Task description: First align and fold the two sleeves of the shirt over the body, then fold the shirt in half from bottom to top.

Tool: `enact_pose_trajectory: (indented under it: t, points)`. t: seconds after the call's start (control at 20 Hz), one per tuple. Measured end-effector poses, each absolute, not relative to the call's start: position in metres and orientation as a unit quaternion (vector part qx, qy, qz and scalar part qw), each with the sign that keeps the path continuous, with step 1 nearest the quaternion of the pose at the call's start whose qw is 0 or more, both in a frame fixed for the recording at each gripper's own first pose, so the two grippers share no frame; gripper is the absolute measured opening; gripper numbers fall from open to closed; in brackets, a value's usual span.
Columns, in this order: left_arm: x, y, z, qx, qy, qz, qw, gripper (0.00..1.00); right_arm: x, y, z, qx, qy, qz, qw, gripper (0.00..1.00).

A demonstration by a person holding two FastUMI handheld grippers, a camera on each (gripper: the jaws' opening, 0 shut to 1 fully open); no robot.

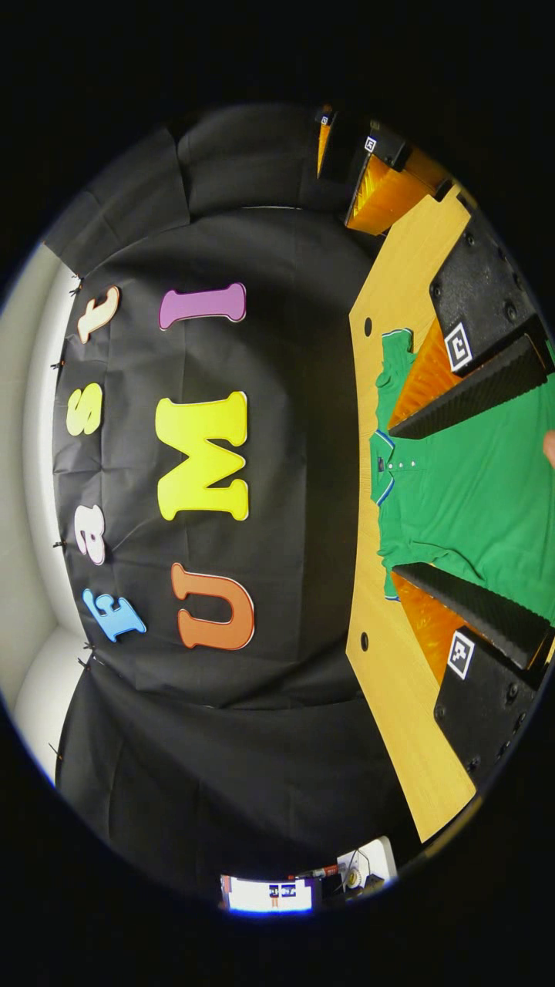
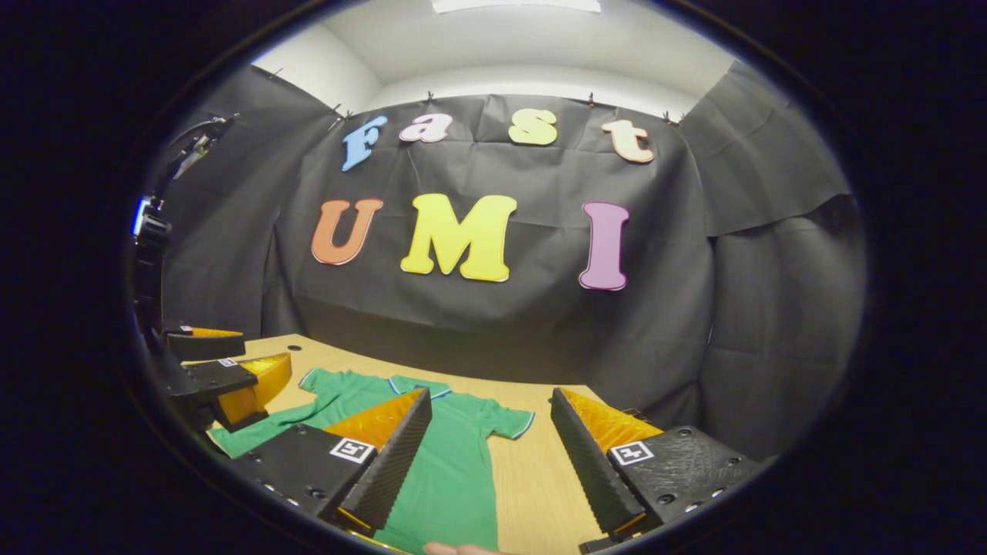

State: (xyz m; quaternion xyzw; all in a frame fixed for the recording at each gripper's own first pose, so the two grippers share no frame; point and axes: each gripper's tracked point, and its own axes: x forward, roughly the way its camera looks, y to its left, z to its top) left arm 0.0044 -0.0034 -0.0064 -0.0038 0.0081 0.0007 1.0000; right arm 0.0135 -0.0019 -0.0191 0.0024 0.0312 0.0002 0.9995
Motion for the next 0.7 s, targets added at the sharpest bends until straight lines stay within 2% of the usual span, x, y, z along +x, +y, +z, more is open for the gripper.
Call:
enact_pose_trajectory:
  t: [0.3,0.35,0.7]
  points:
    - [0.011,0.009,-0.01,-0.002,0.008,0.02,1.0,1.0,0.026,-0.006,-0.022,0.018,0.033,-0.008,0.999,0.93]
    - [0.015,0.013,-0.01,-0.003,0.007,0.027,1.0,1.0,0.033,-0.008,-0.025,0.014,0.038,-0.012,0.999,0.95]
    - [0.025,0.018,-0.021,-0.008,0.016,0.027,0.999,1.0,0.142,-0.026,-0.058,-0.007,0.1,-0.038,0.994,0.95]
